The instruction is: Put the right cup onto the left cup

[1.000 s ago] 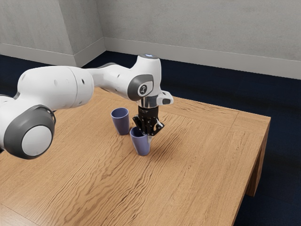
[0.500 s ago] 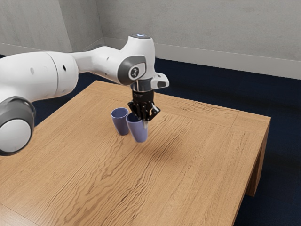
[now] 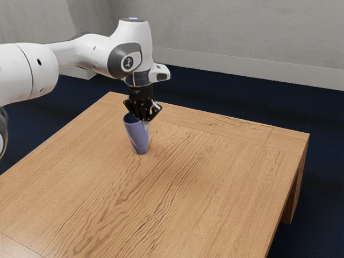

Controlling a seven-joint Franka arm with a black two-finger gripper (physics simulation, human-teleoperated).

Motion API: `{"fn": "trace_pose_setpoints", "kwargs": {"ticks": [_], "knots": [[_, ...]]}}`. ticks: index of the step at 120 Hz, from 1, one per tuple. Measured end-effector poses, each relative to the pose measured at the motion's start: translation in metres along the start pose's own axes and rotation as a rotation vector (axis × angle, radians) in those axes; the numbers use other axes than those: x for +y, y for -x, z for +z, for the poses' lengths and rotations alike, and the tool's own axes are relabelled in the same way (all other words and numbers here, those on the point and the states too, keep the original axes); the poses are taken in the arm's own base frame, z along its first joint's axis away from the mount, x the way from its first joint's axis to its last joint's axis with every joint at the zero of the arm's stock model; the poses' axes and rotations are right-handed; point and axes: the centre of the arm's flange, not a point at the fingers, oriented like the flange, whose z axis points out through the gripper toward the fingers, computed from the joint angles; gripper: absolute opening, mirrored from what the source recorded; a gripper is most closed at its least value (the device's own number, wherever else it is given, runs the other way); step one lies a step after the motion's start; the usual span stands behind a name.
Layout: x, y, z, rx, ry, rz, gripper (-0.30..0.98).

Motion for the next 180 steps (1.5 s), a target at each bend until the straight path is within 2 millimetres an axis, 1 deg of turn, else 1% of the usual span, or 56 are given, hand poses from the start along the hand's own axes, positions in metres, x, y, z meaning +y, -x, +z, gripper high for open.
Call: {"fn": "trace_pose_setpoints", "kwargs": {"ticks": [29, 50, 66, 83, 96, 113, 123, 150, 180], "knots": [[-0.048, 0.004, 0.0, -0.014, -0.009, -0.067, -0.1], [-0.071, 0.009, -0.004, -0.015, -0.015, -0.097, -0.1], [-0.084, 0.007, -0.005, -0.012, -0.02, -0.115, -0.1], [-0.088, -0.004, -0.001, -0.008, -0.025, -0.118, -0.1], [-0.089, -0.015, -0.007, 0.012, -0.027, -0.117, -0.1], [-0.091, -0.029, -0.008, 0.022, -0.029, -0.114, -0.1], [-0.093, -0.036, -0.005, 0.021, -0.031, -0.114, -0.1], [-0.106, -0.045, 0.005, 0.01, -0.031, -0.122, -0.1], [-0.106, -0.061, 0.007, 0.024, -0.031, -0.108, -0.1]]}}
